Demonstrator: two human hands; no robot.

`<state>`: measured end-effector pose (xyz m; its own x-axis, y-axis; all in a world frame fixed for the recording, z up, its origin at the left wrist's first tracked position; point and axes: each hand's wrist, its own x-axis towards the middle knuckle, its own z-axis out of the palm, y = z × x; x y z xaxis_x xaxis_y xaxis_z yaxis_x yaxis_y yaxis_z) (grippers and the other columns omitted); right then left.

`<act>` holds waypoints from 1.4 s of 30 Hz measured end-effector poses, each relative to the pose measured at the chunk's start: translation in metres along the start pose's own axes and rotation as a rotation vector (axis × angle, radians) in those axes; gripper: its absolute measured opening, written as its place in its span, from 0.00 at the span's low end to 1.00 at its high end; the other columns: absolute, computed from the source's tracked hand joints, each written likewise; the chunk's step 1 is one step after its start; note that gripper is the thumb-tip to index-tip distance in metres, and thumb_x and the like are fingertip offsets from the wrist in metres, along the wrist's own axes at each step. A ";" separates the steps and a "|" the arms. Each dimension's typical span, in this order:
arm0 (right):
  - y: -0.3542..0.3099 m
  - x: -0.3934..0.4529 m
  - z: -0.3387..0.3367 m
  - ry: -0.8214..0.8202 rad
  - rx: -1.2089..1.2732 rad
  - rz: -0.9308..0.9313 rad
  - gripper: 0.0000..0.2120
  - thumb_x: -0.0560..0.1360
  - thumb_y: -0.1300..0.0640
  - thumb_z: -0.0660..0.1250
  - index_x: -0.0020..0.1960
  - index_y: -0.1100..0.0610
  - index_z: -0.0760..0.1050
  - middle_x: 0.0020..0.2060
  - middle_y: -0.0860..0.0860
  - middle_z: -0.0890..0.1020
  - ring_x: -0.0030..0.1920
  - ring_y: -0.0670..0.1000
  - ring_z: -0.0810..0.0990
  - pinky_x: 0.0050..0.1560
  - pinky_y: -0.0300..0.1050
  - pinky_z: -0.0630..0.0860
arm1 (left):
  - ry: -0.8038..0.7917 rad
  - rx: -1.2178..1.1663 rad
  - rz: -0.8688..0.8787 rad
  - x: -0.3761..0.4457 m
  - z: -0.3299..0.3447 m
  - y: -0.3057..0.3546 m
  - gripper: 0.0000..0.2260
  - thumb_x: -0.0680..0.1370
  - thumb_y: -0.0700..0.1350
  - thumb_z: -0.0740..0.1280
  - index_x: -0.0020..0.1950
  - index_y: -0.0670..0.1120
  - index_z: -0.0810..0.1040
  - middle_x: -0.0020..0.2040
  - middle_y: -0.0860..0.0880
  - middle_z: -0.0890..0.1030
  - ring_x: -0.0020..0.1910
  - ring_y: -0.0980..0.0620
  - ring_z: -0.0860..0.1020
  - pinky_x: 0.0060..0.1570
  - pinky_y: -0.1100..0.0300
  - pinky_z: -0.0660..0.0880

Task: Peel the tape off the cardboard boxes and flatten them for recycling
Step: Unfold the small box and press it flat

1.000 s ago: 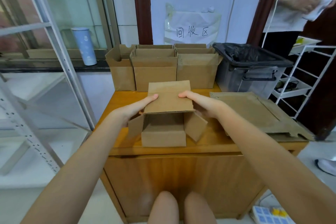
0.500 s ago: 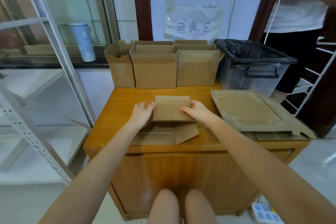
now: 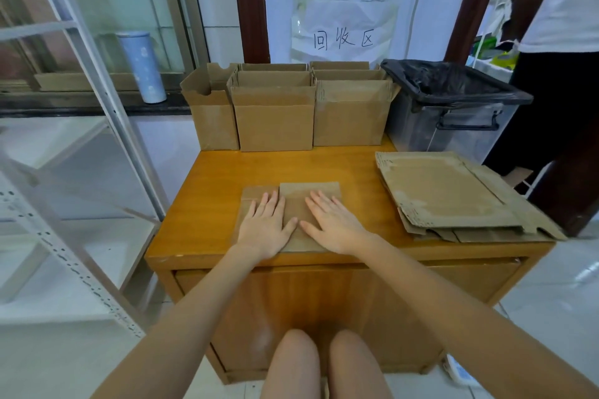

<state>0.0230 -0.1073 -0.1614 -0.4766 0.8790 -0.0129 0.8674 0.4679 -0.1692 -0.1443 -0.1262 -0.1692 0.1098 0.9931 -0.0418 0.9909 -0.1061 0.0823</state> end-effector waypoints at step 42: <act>0.088 -0.049 -0.132 0.578 0.140 0.509 0.24 0.74 0.46 0.67 0.63 0.60 0.73 0.65 0.58 0.69 0.64 0.59 0.67 0.65 0.53 0.66 | 0.341 -0.633 -0.091 0.033 -0.091 0.116 0.35 0.72 0.62 0.70 0.70 0.45 0.63 0.64 0.43 0.59 0.57 0.41 0.73 0.56 0.53 0.72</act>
<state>0.1415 -0.0967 -0.0452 0.1582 0.9085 0.3868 0.9148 0.0126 -0.4036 -0.0325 -0.1015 -0.0700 -0.1030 0.9681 0.2285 0.7492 -0.0756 0.6580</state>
